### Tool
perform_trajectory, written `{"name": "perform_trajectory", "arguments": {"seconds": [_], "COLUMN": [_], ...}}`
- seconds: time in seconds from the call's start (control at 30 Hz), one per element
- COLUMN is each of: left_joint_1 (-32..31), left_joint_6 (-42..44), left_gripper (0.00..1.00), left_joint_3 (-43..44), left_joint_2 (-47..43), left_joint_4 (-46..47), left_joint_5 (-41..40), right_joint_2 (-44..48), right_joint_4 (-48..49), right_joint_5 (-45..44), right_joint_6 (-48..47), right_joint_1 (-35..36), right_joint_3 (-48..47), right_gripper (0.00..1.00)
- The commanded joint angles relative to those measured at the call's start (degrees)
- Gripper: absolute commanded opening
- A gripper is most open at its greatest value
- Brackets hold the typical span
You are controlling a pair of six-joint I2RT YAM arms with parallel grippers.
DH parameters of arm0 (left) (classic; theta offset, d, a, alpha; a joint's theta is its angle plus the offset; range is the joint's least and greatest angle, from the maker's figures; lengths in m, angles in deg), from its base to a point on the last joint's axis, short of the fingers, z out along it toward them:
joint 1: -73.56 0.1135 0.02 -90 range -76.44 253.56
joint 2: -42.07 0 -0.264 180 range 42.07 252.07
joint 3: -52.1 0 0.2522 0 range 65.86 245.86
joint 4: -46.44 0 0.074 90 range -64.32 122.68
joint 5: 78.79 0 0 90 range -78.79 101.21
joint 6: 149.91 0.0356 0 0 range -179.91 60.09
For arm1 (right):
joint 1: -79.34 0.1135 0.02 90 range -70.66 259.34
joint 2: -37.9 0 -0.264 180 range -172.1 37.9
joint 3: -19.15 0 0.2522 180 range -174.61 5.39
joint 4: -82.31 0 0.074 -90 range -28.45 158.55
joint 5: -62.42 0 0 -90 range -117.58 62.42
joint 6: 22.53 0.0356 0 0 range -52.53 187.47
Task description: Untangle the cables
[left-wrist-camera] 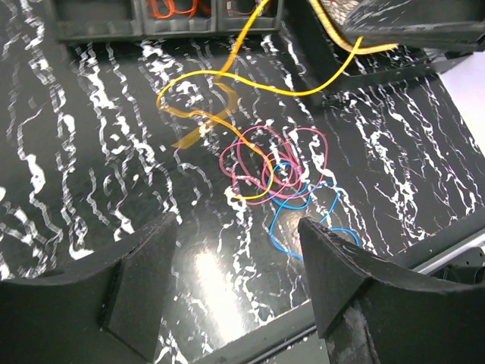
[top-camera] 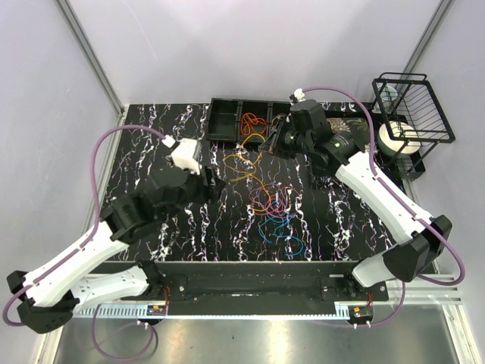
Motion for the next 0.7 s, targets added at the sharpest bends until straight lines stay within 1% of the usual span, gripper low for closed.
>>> {"name": "perform_trajectory", "arguments": {"seconds": [0.0, 0.2, 0.23, 0.4, 0.47, 0.6, 0.67], "left_joint_1": [-0.44, -0.79, -0.88, -0.79, -0.79, -0.79, -0.88], "left_joint_6": [3.25, 6.32, 7.02, 13.43, 14.50, 15.99, 15.73], "left_gripper": [0.67, 0.66, 0.70, 0.78, 0.82, 0.84, 0.84], "left_joint_3": [0.01, -2.97, -3.32, -5.43, -7.01, -9.56, -9.92], "left_joint_2": [3.50, 6.58, 7.02, 9.04, 10.19, 12.73, 13.79], "left_joint_4": [8.27, 14.86, 16.35, 20.23, 22.77, 29.01, 30.33], "left_joint_5": [2.32, 1.80, 1.01, -1.98, -3.22, -5.23, -7.43], "right_joint_2": [1.85, 1.41, 1.50, 3.08, 3.61, 4.05, 4.31], "right_joint_4": [-0.19, 0.69, 0.78, 0.69, 0.60, 0.34, 0.16], "right_joint_5": [-2.58, 1.63, 2.42, 3.22, 3.66, 5.50, 6.12], "right_joint_6": [1.14, -0.89, -1.15, -3.52, -3.96, -4.23, -4.32], "right_joint_1": [0.44, 0.44, 0.44, 0.53, 0.53, 0.44, 0.44], "right_joint_3": [-1.43, -1.08, -1.17, -1.69, -1.96, -2.49, -2.66], "right_gripper": [0.00, 0.00, 0.00, 0.00, 0.00, 0.00, 0.00]}}
